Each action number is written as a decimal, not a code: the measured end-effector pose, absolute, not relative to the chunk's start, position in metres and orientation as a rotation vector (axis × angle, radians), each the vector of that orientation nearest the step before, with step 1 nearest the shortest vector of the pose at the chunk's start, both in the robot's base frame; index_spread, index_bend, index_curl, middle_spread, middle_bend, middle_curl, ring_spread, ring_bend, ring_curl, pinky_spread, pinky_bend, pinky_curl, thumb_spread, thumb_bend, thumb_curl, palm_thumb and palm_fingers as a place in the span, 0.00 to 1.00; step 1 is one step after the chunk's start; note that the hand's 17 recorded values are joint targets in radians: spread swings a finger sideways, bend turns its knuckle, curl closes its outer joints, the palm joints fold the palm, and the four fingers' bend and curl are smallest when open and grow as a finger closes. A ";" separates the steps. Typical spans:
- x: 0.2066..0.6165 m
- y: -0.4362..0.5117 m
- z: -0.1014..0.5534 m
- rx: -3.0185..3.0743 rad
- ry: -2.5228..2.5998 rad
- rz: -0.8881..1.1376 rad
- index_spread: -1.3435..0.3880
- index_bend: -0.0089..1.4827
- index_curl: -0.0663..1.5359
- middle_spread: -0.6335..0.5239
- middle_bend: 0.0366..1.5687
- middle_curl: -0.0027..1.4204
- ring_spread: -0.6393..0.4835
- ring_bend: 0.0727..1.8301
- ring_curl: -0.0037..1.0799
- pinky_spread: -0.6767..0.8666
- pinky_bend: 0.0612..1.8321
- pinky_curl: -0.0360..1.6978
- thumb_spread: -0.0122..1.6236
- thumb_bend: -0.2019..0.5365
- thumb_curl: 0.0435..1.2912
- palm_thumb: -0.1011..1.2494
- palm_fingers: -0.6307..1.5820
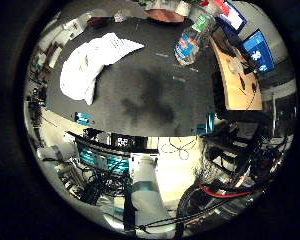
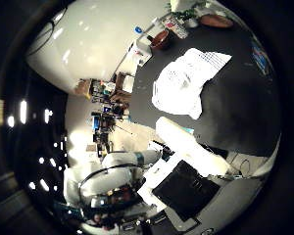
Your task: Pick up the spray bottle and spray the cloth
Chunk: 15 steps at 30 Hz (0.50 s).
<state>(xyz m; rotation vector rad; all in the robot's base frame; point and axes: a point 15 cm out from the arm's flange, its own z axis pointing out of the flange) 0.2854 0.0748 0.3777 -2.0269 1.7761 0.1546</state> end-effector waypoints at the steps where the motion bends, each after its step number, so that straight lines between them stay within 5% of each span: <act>1: 0.285 0.075 0.378 -2.027 1.776 0.154 0.55 0.12 0.23 0.55 0.11 0.23 0.76 0.23 0.14 0.84 0.45 0.03 0.64 0.24 0.32 0.51 0.47; 15: 0.282 0.084 0.380 -2.047 1.745 0.155 0.55 0.12 0.23 0.55 0.11 0.23 0.76 0.23 0.14 0.84 0.45 0.03 0.64 0.24 0.32 0.51 0.47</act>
